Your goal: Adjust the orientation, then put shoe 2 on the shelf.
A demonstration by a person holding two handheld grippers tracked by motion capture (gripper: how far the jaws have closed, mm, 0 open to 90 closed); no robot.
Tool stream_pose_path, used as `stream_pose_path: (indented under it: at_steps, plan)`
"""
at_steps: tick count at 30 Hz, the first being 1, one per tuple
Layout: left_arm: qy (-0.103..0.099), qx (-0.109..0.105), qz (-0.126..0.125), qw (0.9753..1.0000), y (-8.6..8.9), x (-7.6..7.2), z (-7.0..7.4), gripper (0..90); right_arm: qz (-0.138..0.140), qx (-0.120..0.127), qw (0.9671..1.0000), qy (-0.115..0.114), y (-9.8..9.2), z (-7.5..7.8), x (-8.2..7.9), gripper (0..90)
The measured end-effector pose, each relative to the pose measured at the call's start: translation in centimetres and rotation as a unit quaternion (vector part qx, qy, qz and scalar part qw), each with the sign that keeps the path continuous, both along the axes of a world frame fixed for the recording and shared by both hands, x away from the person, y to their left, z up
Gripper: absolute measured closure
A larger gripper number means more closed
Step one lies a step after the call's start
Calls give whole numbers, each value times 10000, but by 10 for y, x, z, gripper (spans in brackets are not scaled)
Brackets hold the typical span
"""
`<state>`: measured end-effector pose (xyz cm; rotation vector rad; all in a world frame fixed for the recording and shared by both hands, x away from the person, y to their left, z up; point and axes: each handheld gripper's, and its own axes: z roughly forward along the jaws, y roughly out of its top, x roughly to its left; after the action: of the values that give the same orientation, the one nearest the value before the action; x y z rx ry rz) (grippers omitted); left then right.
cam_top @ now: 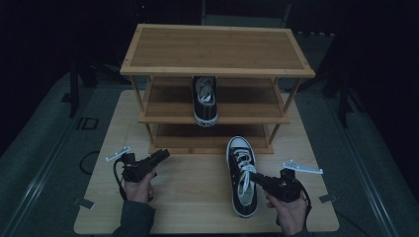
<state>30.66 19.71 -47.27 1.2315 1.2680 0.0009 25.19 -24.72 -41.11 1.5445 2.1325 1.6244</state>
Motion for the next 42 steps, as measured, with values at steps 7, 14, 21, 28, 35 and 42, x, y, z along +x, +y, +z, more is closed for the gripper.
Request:
stream_pose_path:
  at_steps: [7,14,21,28,35,42]
  plan:
    - [26,6,-7,10000,-1,2,-2,552,70,75,9999,-97,-2,16,-6,879]
    - [20,9,-3,10000,-1,1,-2,552,94,139,9997,-151,-4,26,-11,879]
    - [54,-7,-3,10000,-1,2,-3,550,127,253,9994,-179,-7,38,-18,879]
    - [57,0,-1,10000,-2,0,-3,550,165,400,9987,-263,-9,54,-27,878]
    - [54,5,8,10000,-1,0,-3,550,200,602,9972,-407,-8,73,-31,878]
    - [58,-4,27,10000,0,0,-4,550,149,776,9946,-669,-4,94,-19,878]
